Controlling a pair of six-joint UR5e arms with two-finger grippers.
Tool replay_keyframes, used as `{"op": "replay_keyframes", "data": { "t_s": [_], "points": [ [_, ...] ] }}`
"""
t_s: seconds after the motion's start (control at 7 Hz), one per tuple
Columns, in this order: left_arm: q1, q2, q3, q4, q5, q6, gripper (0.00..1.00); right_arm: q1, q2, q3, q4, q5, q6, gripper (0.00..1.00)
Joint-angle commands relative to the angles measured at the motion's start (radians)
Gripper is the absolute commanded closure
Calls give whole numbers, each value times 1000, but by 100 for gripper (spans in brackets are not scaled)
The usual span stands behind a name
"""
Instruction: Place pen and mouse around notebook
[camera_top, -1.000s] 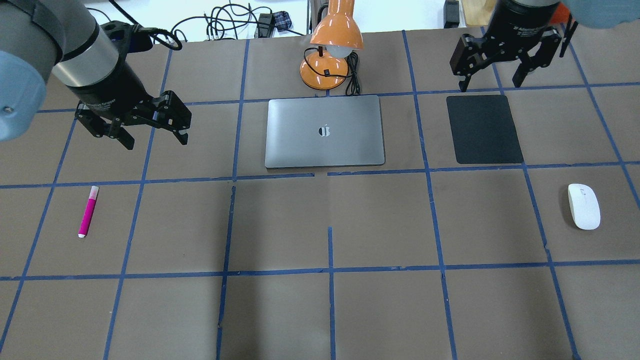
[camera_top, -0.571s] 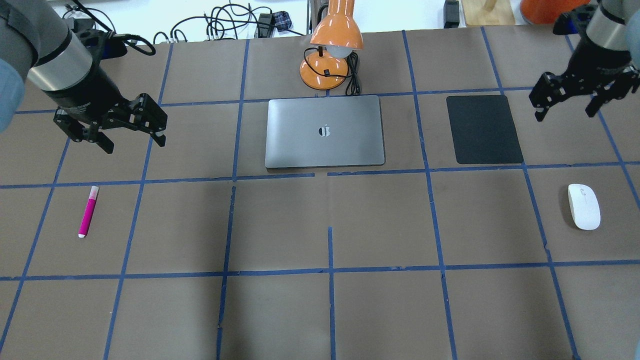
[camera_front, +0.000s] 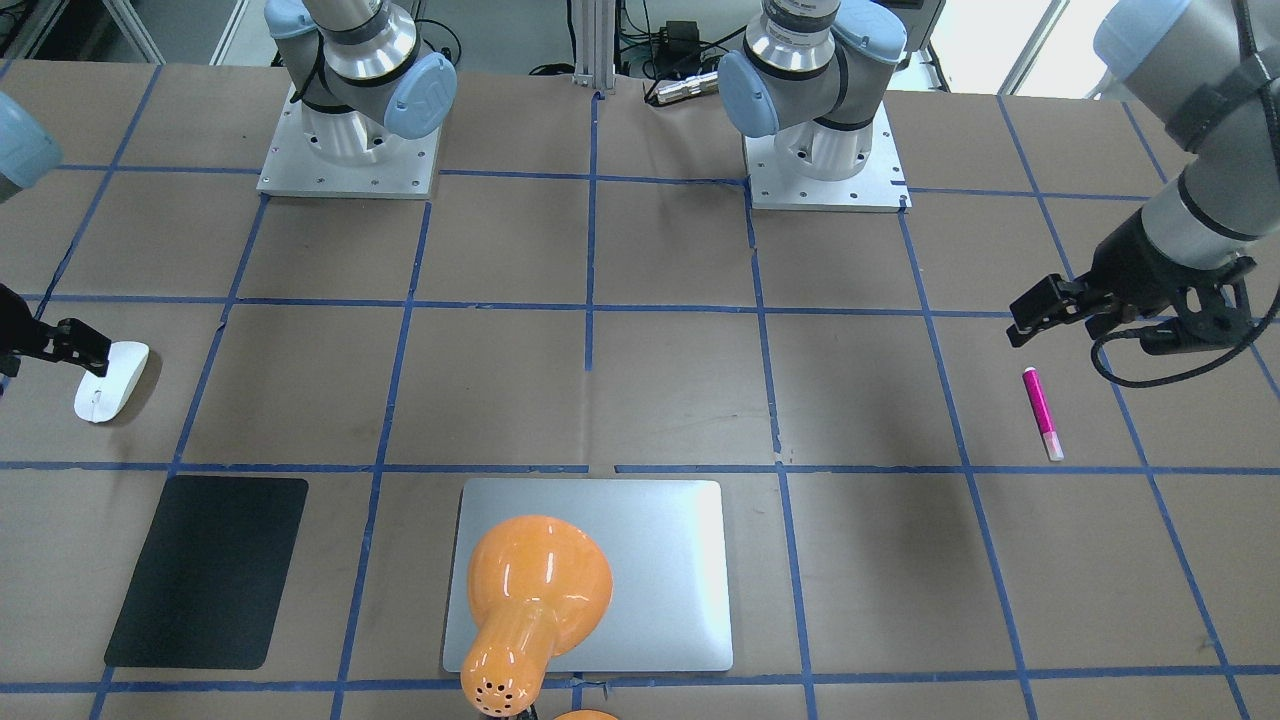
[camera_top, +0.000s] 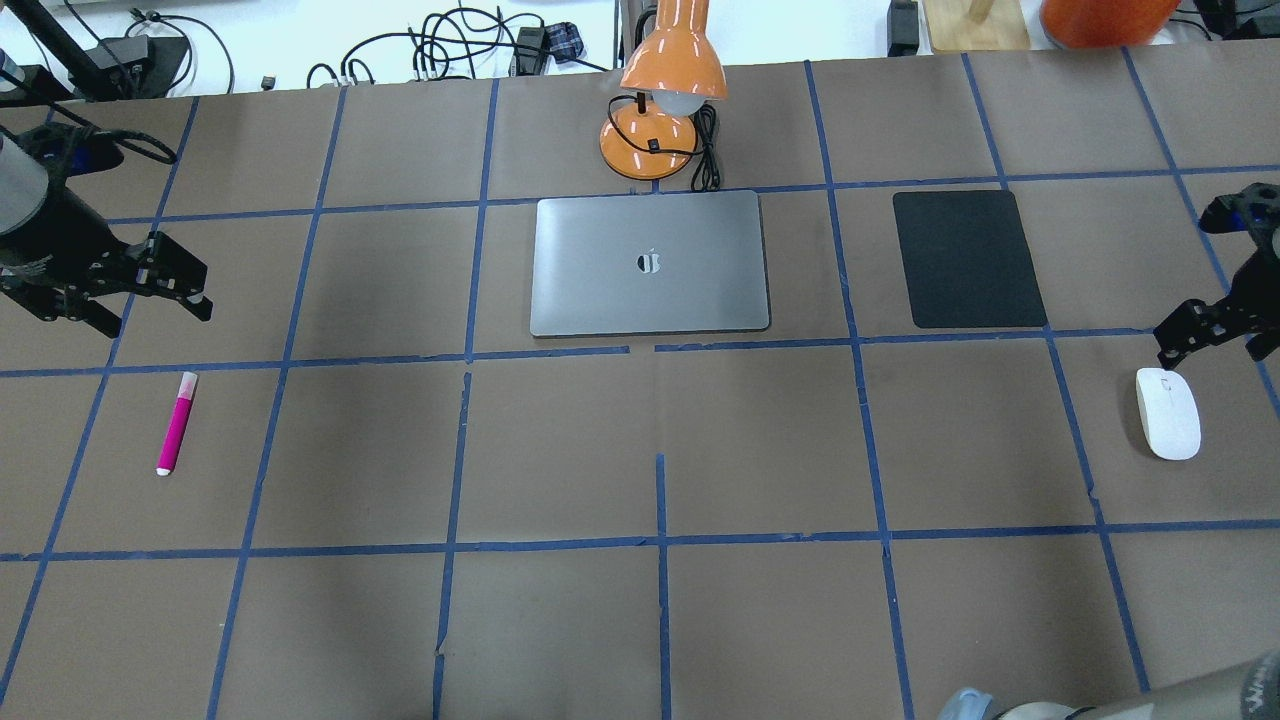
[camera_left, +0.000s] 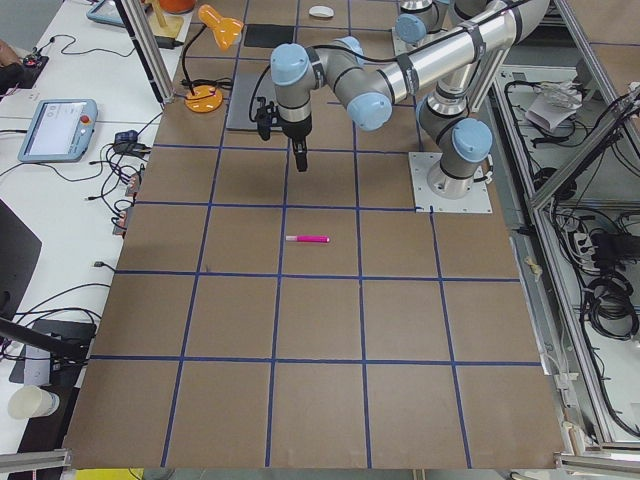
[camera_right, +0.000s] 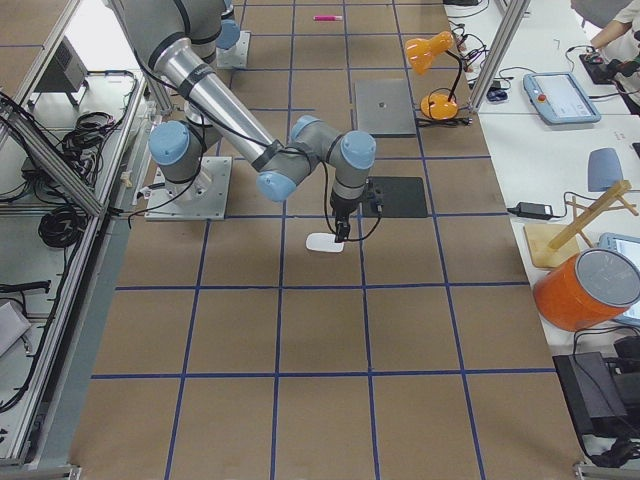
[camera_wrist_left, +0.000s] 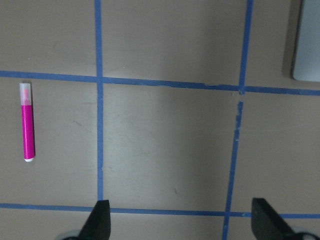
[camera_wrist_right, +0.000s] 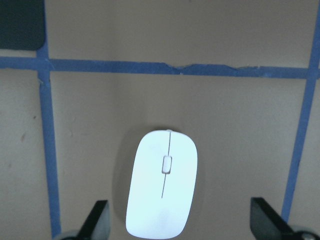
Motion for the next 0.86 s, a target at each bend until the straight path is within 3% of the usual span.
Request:
{"op": "replay_keyframes", "data": {
  "t_s": [0.0, 0.29, 0.71],
  "points": [
    [85, -57, -46, 111, 79, 28, 0, -7, 39, 85, -192, 11, -12, 0],
    [87, -111, -129, 329, 106, 159, 0, -7, 81, 85, -190, 3, -12, 0],
    [95, -189, -177, 431, 103, 174, 0, -7, 83, 80, -145, 10, -13, 2]
  ]
}}
